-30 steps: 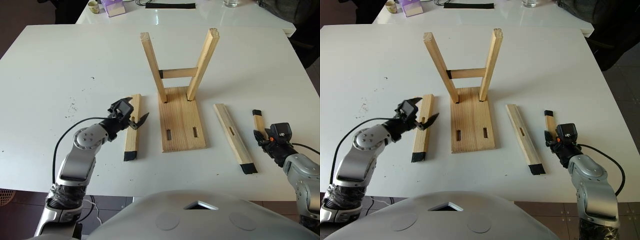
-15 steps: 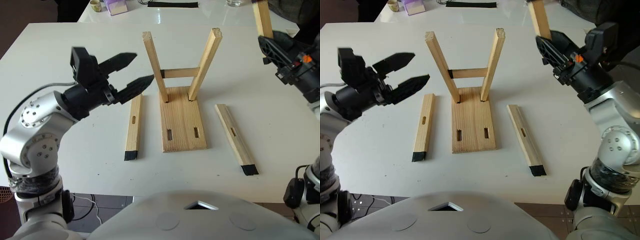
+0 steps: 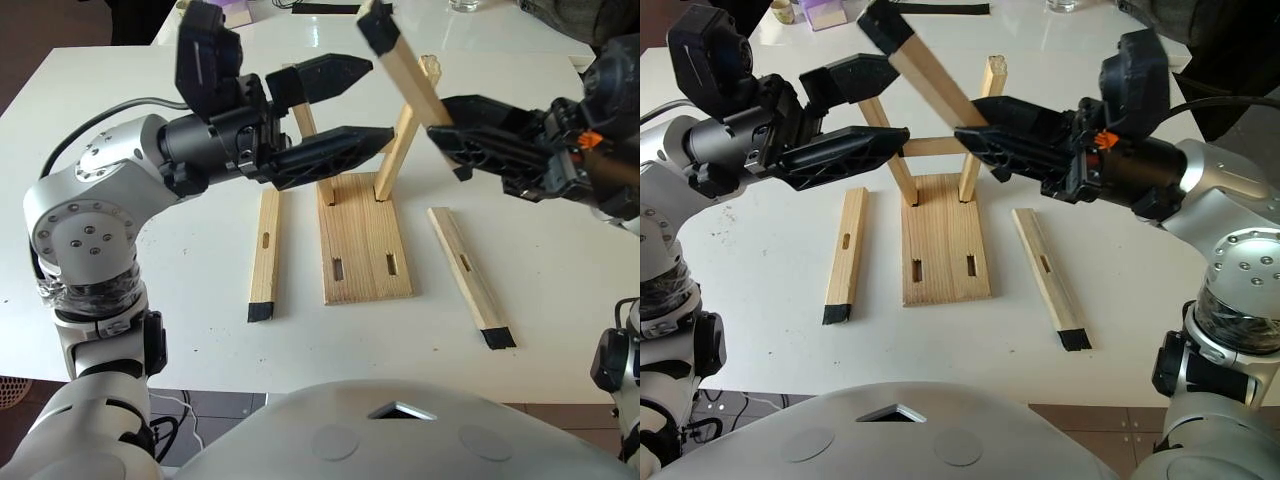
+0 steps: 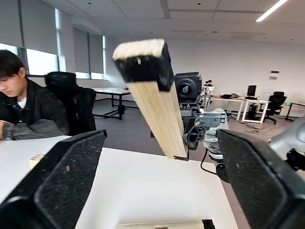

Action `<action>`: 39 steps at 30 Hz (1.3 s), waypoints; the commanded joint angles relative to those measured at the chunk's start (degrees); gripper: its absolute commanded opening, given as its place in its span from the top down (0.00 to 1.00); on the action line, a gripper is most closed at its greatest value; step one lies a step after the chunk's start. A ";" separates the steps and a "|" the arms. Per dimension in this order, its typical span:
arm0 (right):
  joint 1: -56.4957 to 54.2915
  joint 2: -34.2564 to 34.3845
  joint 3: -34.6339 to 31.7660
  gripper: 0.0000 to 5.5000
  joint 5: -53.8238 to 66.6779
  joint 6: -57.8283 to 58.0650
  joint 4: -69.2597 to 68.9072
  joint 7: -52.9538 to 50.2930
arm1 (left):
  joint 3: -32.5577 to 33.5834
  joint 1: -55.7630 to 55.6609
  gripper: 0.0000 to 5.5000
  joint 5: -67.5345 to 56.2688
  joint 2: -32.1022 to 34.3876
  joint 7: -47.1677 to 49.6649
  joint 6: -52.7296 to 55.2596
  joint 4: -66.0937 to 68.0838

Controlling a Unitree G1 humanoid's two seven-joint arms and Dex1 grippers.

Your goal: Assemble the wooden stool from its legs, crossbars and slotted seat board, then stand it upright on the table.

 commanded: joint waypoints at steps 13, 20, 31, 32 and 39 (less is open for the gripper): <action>-3.54 -2.78 8.43 0.76 -6.42 -1.60 2.91 8.00 | -5.63 -1.55 0.38 3.26 0.29 -2.45 0.44 0.09; -3.73 -3.65 8.86 0.76 -6.03 -1.10 2.84 9.61 | -5.60 -0.46 0.55 3.03 0.49 -4.97 0.11 -0.60; -3.32 -4.50 9.63 0.76 -7.46 -1.95 2.17 10.59 | -6.17 1.12 0.76 5.22 1.24 -7.98 -0.54 -0.35; -3.34 -4.59 9.68 0.76 -7.97 -2.17 2.07 10.49 | -6.40 1.51 0.76 6.02 1.67 -8.59 -0.75 -0.42; 1.64 -7.03 10.93 0.59 -15.13 -4.45 0.75 12.56 | -4.46 4.67 0.76 10.85 5.65 -12.71 -2.95 0.36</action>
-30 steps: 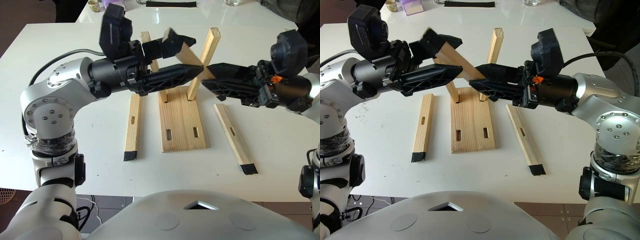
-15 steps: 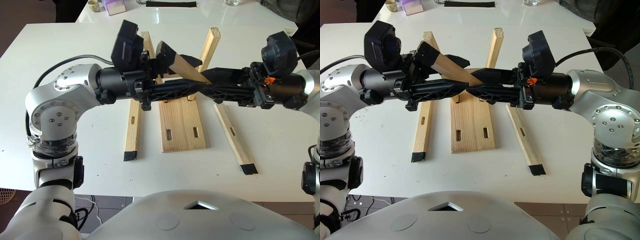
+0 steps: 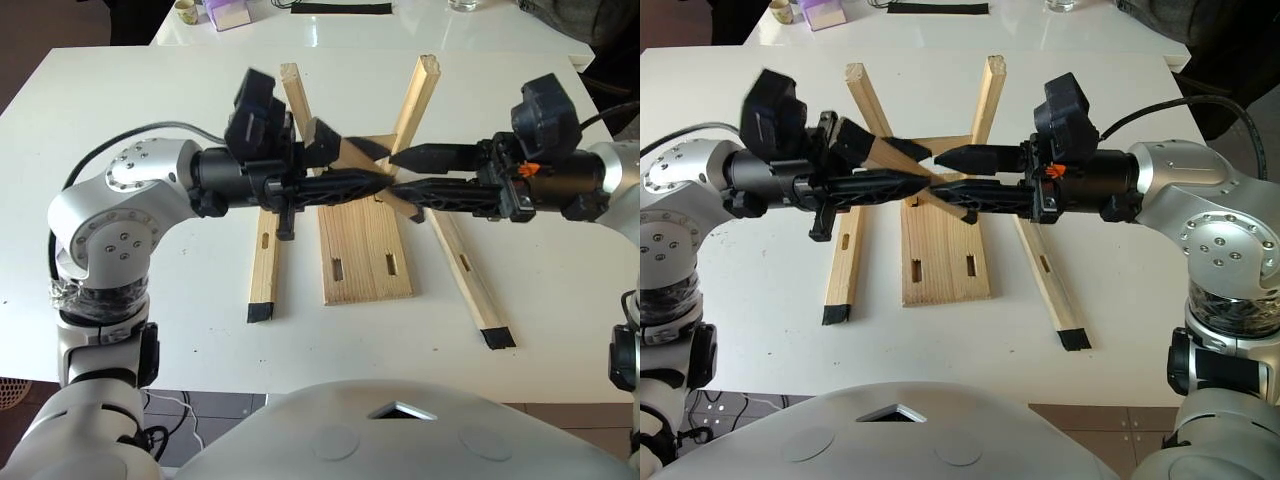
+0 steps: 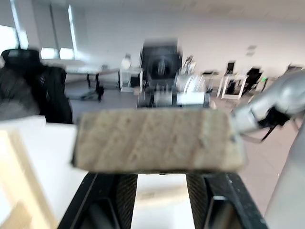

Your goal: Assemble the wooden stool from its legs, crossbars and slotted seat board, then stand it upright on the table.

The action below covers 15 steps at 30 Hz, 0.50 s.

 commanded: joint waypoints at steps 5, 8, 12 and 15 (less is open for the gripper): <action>13.59 -1.16 -7.87 0.59 -5.83 -4.74 -3.93 -3.86 | 7.78 4.38 0.76 4.34 13.15 -12.29 -1.88 3.55; 22.21 0.96 -13.95 0.59 -7.12 -7.22 -8.38 -7.85 | 7.50 6.64 0.76 14.49 19.58 -20.33 -9.95 11.19; 29.85 6.28 -15.22 0.59 -10.92 -11.69 -11.53 -13.84 | -2.20 5.07 0.76 32.15 21.18 -28.15 -25.97 26.36; 30.46 8.02 -11.54 0.59 -15.32 -14.40 -11.46 -15.72 | -5.20 3.87 0.76 40.73 17.33 -29.30 -40.92 36.52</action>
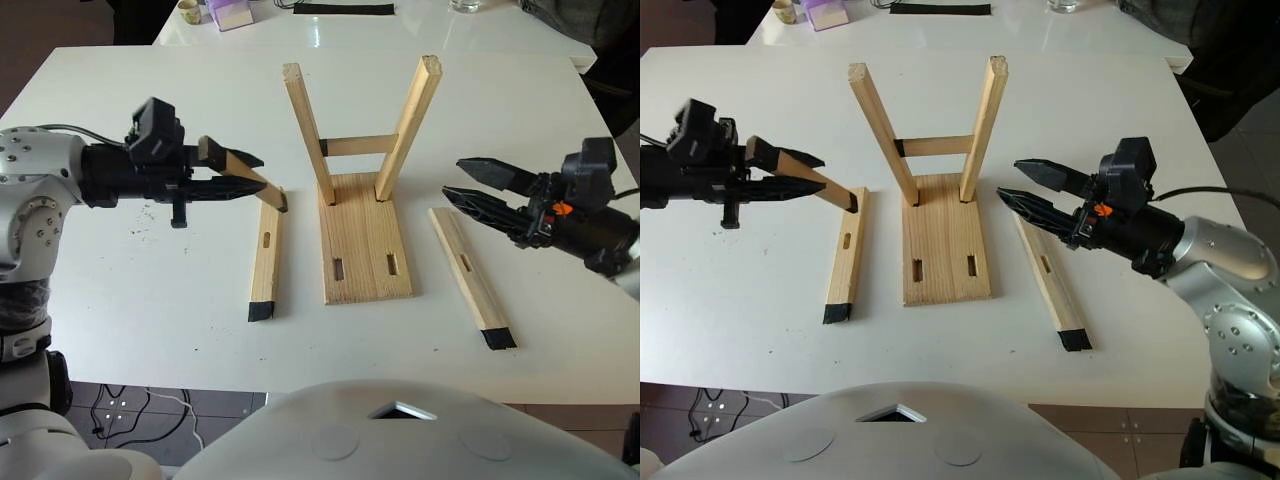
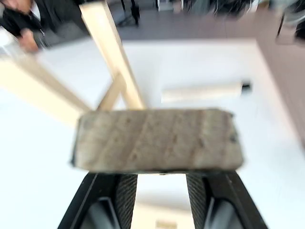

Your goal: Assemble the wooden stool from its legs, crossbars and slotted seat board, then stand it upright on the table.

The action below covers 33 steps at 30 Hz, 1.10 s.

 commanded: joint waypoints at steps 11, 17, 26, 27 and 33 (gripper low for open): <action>1.00 1.45 7.02 0.59 -9.80 -6.73 0.76 -1.54 | -3.24 4.08 0.76 10.42 -4.93 -6.42 -22.98 13.77; 0.97 1.95 8.23 0.59 -11.00 -7.42 1.01 -2.21 | -4.04 5.71 0.76 11.76 -4.82 -6.97 -23.76 11.54; 0.55 1.39 9.12 0.59 -12.08 -7.83 1.54 -2.00 | -5.58 9.54 0.76 13.14 -1.88 -9.09 -21.92 9.93; 0.59 1.47 9.17 0.59 -12.25 -7.89 1.56 -2.03 | -5.92 9.67 0.76 13.52 -1.65 -9.26 -21.99 10.03; -0.22 1.63 11.59 0.59 -14.76 -8.72 2.92 -1.69 | -9.90 10.89 0.76 16.28 -2.91 -8.03 -21.38 11.38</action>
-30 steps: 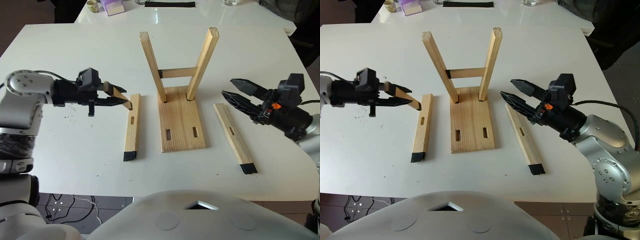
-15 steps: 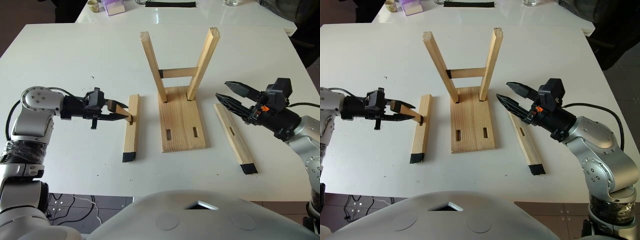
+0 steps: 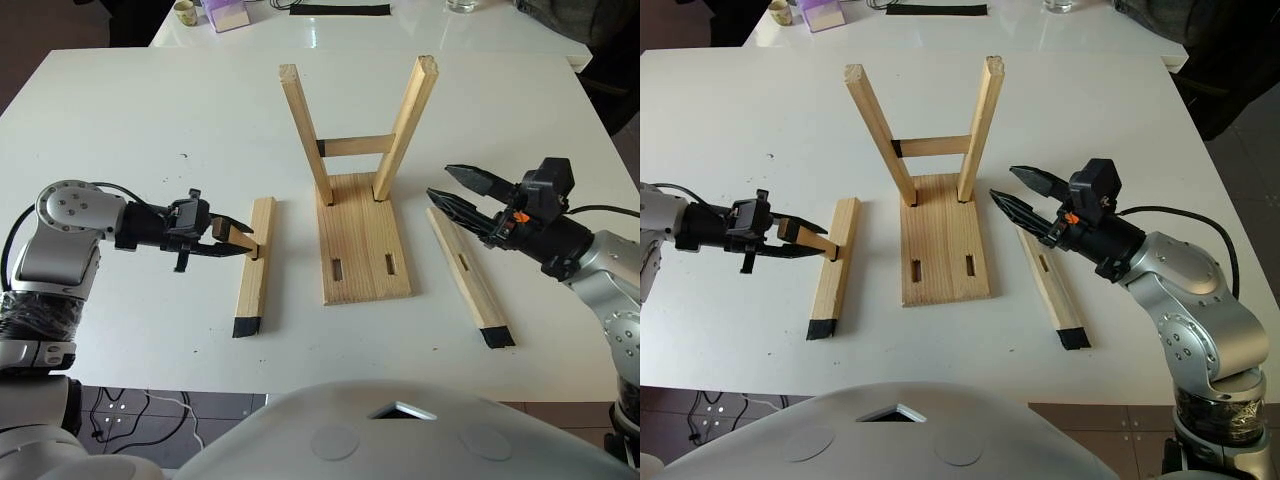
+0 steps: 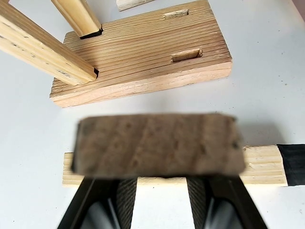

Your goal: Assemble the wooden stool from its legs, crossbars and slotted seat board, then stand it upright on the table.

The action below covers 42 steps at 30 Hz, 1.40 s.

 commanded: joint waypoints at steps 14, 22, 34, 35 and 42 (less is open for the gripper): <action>-1.90 -0.50 5.54 0.59 -5.16 -0.95 2.99 1.92 | -8.89 4.73 0.76 3.88 -4.82 2.28 8.76 2.92; -0.97 -0.32 5.70 0.59 -5.81 -1.03 2.70 1.93 | -7.72 6.46 0.76 2.78 -3.81 4.21 7.08 3.17; -1.50 -0.93 5.79 0.59 -6.43 -0.84 3.36 2.57 | -4.37 6.33 0.47 1.46 -10.48 11.78 3.81 7.09; -1.52 -0.98 5.66 0.59 -6.51 -0.87 3.49 2.67 | -4.13 6.00 0.47 1.80 -11.14 12.65 3.07 8.19; -4.04 -0.79 6.69 0.59 -8.06 -1.44 5.99 3.19 | -2.57 2.53 0.47 2.59 -17.63 19.36 0.28 14.19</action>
